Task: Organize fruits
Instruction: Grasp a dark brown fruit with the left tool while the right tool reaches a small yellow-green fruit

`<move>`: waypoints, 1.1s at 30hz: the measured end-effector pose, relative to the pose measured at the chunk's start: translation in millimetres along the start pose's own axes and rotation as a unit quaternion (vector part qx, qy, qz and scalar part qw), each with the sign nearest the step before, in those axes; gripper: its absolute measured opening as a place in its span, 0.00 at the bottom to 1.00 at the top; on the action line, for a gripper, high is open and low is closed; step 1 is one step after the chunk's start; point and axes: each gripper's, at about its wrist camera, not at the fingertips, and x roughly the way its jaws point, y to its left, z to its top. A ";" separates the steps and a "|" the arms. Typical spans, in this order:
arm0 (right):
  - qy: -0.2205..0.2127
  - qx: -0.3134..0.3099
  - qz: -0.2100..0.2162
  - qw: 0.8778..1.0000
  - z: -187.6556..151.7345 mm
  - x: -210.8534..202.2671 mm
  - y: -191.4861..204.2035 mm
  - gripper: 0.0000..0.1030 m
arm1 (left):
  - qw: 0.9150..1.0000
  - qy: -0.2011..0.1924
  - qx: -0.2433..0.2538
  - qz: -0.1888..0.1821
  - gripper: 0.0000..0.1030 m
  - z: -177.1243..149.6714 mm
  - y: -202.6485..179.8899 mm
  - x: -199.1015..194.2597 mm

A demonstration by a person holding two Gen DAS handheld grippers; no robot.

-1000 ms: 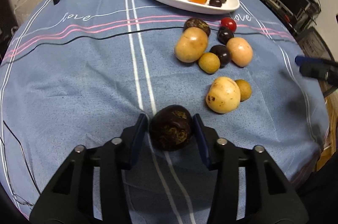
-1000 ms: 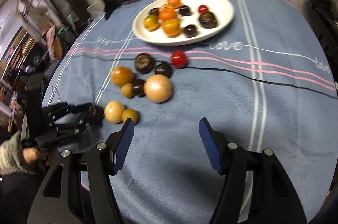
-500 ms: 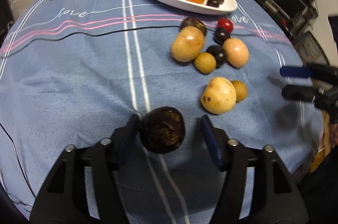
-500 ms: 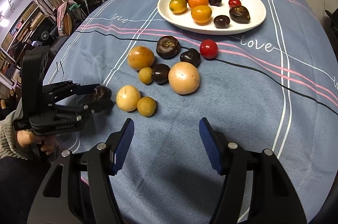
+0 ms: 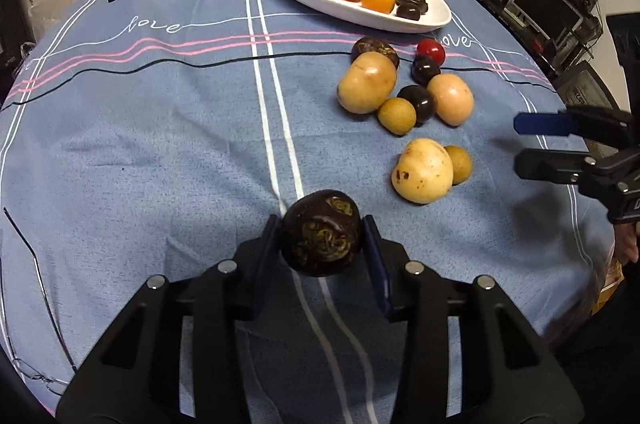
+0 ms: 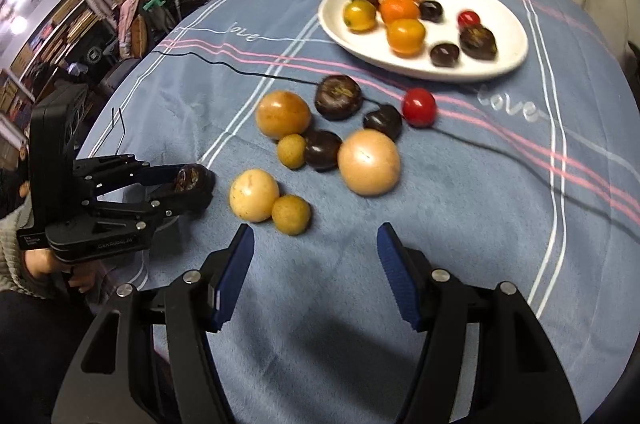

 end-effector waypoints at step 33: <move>0.024 0.008 0.012 1.000 -7.7 17.9 -13.3 0.27 | 1.000 -0.021 -0.021 0.005 0.40 9.6 4.9 -18.2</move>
